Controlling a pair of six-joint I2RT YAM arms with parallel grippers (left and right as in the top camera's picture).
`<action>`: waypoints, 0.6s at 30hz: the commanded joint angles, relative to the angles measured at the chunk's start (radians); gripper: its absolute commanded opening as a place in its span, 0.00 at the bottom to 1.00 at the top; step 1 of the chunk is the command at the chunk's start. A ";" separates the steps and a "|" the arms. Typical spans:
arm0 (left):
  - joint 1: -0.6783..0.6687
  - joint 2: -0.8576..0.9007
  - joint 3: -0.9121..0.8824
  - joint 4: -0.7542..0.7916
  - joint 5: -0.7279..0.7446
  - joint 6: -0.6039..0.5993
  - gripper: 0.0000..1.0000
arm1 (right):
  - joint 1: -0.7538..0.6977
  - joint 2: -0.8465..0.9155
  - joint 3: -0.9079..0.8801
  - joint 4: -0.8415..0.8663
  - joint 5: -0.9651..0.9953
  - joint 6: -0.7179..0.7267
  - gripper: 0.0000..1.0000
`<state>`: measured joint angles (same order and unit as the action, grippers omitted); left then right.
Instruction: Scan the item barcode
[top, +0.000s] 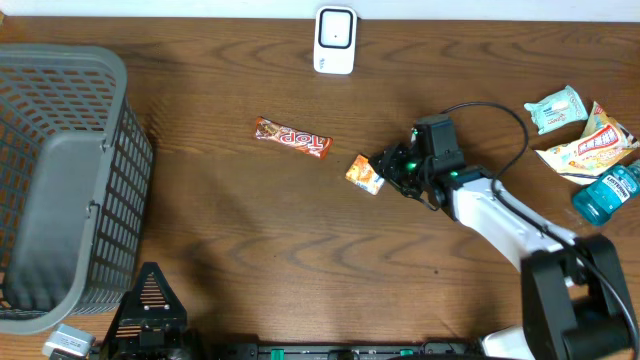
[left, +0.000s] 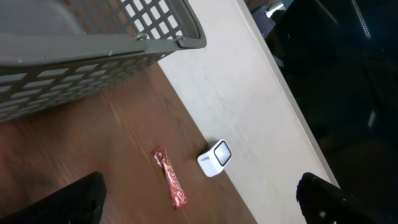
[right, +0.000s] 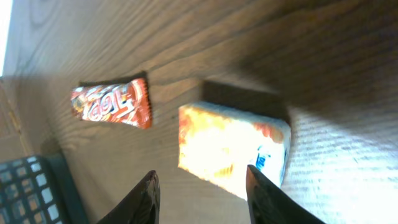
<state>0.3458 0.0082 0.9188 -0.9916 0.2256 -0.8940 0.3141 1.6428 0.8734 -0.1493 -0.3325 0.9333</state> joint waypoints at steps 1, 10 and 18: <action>-0.004 -0.005 0.002 0.001 -0.010 0.002 0.98 | -0.003 -0.036 -0.002 -0.045 0.074 -0.037 0.41; -0.004 -0.005 0.002 0.001 -0.010 0.002 0.98 | 0.045 0.054 -0.003 -0.067 0.229 -0.036 0.44; -0.004 -0.005 0.002 0.001 -0.010 0.002 0.98 | 0.055 0.169 -0.003 0.051 0.196 -0.036 0.46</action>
<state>0.3458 0.0082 0.9188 -0.9913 0.2253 -0.8940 0.3641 1.7813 0.8742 -0.0990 -0.1440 0.9058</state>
